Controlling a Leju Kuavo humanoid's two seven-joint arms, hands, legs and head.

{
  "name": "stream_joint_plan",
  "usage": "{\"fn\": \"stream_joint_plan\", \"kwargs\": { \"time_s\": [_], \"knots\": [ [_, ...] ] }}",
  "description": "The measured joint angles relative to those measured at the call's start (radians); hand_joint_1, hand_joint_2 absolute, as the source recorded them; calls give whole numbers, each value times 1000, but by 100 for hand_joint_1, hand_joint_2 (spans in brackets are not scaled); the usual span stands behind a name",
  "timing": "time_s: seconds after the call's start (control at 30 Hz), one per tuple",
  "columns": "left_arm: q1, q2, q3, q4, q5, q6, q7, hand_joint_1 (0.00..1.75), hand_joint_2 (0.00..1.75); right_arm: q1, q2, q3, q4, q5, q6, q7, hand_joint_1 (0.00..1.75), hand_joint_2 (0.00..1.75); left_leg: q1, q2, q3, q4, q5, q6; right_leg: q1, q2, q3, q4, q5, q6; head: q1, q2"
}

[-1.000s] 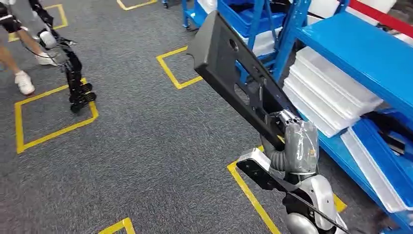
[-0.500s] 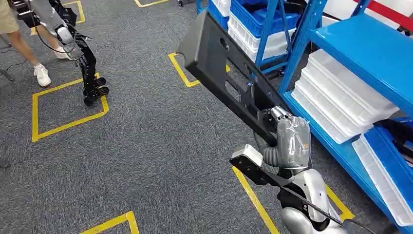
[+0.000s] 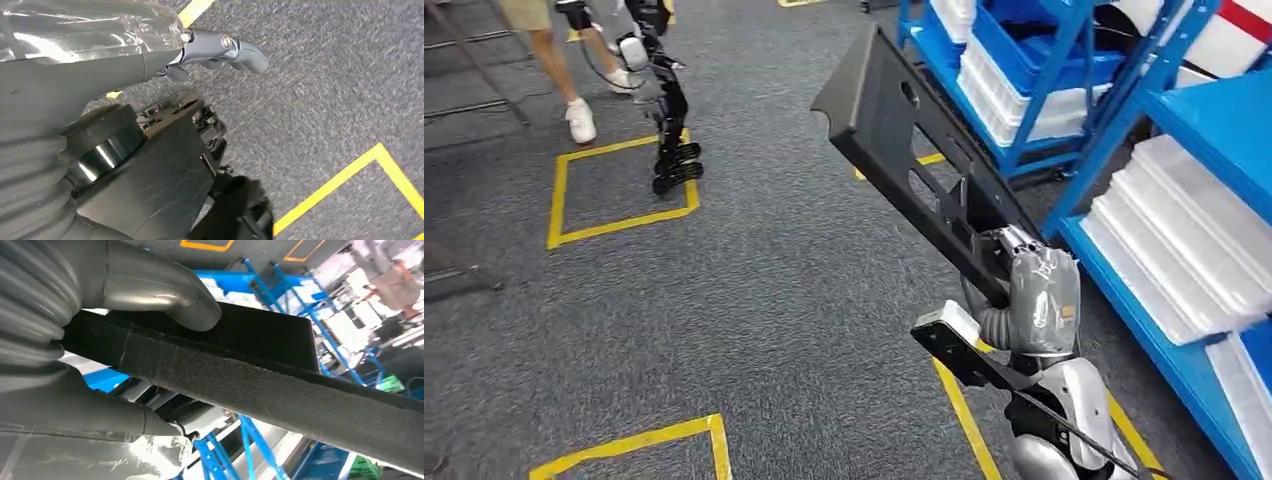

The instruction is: Take the parts from the cabinet and place them on the table.

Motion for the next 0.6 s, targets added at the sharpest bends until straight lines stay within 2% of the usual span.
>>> {"fn": "stream_joint_plan", "kwargs": {
  "time_s": [0.03,0.07,0.1,0.13,0.17,0.2,0.23,0.27,0.3,0.33,0.37,0.4,0.43,0.47,0.5,0.53,0.6],
  "knots": [
    [-1,0,0,0,0,0,0,0,175,-1,0,0,0,0,0,0,175,175,2,-9,-6,3,3,-3,-3,-4,-3,3,-1,-7,-2,0],
    [1,0,0,0,0,0,0,0,175,-1,0,-1,1,0,1,0,175,175,4,-14,-8,1,5,-7,2,-12,-3,3,-1,-10,-5,0],
    [4,0,0,0,0,0,0,0,175,-2,0,-1,1,0,1,0,175,175,7,-23,-8,-5,8,-13,6,-18,-2,4,-1,-17,-6,0],
    [6,0,0,0,0,0,0,0,175,-4,0,-1,1,0,1,0,175,175,6,-29,-9,-2,7,-19,2,-28,0,-4,4,-25,-7,0],
    [7,0,0,0,0,0,0,0,175,-6,0,-1,1,0,1,0,175,175,4,6,-10,18,-9,-23,0,-40,4,-8,7,-30,-8,0],
    [6,0,0,0,-1,0,0,0,175,-5,0,-1,1,0,1,0,175,175,2,36,-30,59,-36,-28,1,-48,5,-10,6,-34,-24,0],
    [4,0,0,0,0,0,0,0,175,-4,0,-1,1,0,1,0,175,175,4,50,-62,128,-73,-33,3,-59,6,-10,6,-36,-32,0],
    [4,0,0,0,0,0,0,0,175,-2,0,-1,1,0,1,0,175,175,6,57,-102,211,-109,-35,5,-70,6,-10,4,-39,-34,0],
    [5,0,0,0,0,0,0,0,175,-1,0,-1,1,0,1,0,175,175,7,59,-135,278,-132,-36,7,-81,6,-9,3,-41,-36,0],
    [8,0,0,0,0,0,0,0,175,-1,0,-1,1,0,1,0,175,175,8,60,-151,311,-133,-36,9,-90,7,-9,2,-41,-38,0],
    [10,0,0,0,0,0,0,0,175,-1,0,-1,1,0,1,0,175,175,7,61,-141,287,-109,-33,10,-99,9,-9,0,-41,-40,0],
    [11,0,0,0,1,1,0,0,175,-1,0,-1,1,0,1,0,175,175,7,62,-113,231,-74,-29,11,-106,12,-9,-2,-41,-42,0],
    [10,0,0,0,2,3,0,0,175,-1,0,-1,1,0,0,0,175,175,5,67,-67,138,-26,-22,11,-114,17,-9,-6,-40,-43,0],
    [9,0,0,0,3,3,0,0,175,-1,0,-1,1,1,0,0,175,175,0,84,-21,48,14,-14,11,-121,23,-10,-10,-38,-44,0],
    [8,0,0,0,3,3,1,0,175,-1,0,-1,1,1,0,0,175,175,-8,118,-1,12,1,-8,14,-128,26,-12,-13,-34,-44,0],
    [7,0,0,0,3,5,1,0,175,-1,0,-1,1,2,0,1,175,175,-16,113,-3,-6,6,-4,15,-132,25,-11,-13,-31,-47,0],
    [10,0,0,0,1,5,3,0,175,-1,1,-1,1,3,0,1,175,175,-19,101,-7,-4,6,-2,13,-146,28,-18,-13,-25,-44,0]
  ]
}}
